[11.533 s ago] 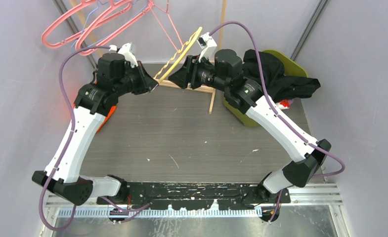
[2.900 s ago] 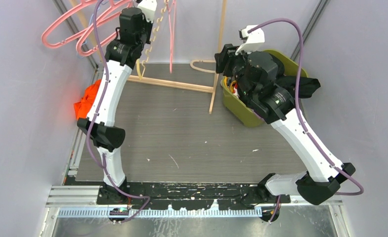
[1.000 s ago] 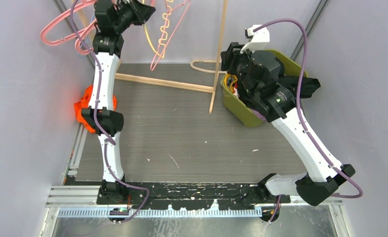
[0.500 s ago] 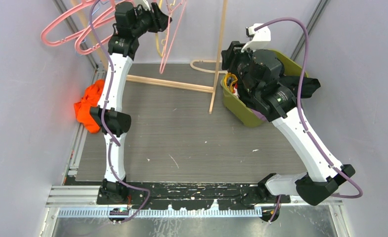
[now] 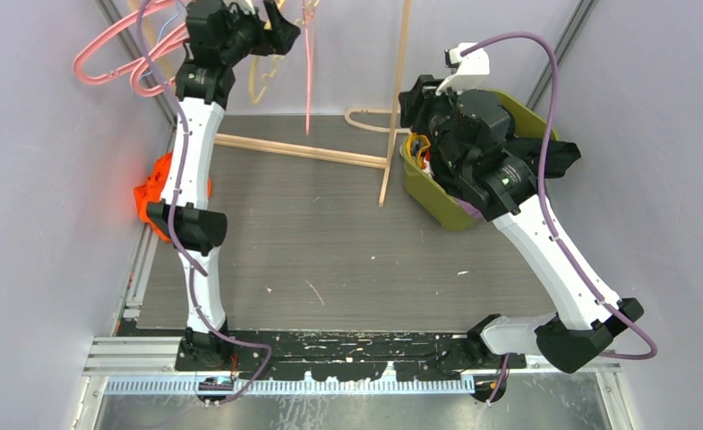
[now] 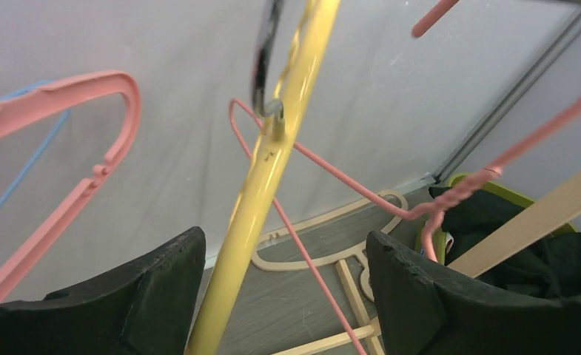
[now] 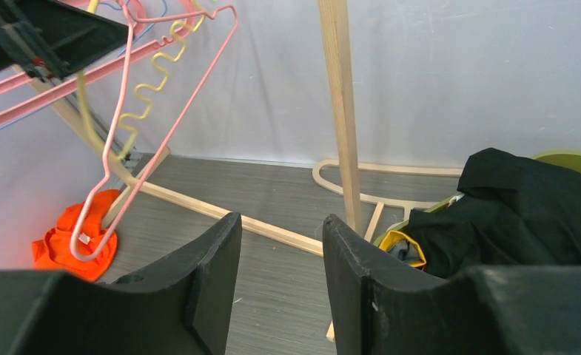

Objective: Remove the skirt from the hanger
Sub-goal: Place the hanger at the clothesline.

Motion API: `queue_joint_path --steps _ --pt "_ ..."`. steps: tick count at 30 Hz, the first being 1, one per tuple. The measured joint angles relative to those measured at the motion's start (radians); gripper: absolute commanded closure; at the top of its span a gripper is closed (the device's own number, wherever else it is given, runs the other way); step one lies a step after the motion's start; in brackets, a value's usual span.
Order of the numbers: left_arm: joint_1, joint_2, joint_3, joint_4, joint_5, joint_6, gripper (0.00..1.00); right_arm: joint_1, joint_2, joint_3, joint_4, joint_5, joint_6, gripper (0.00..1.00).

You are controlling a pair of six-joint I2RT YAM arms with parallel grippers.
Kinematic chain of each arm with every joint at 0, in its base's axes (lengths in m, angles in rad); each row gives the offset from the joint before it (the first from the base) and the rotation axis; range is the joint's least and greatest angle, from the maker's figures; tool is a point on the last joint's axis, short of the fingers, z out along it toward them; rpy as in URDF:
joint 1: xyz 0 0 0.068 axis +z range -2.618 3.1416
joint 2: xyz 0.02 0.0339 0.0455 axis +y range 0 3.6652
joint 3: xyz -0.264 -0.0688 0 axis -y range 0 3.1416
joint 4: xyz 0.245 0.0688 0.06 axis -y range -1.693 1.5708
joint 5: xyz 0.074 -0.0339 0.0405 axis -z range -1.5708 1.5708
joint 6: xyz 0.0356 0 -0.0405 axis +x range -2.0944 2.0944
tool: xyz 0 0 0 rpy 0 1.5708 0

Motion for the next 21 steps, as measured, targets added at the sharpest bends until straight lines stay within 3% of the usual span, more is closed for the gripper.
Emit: queue_joint_path --steps 12,21 --pt "0.036 -0.275 -0.163 0.005 0.039 -0.019 0.19 0.0 0.004 -0.017 0.008 0.0 0.002 0.45" --pt "0.034 -0.49 -0.443 -0.058 0.03 0.049 0.16 0.0 0.013 -0.051 0.008 0.004 -0.026 0.4"
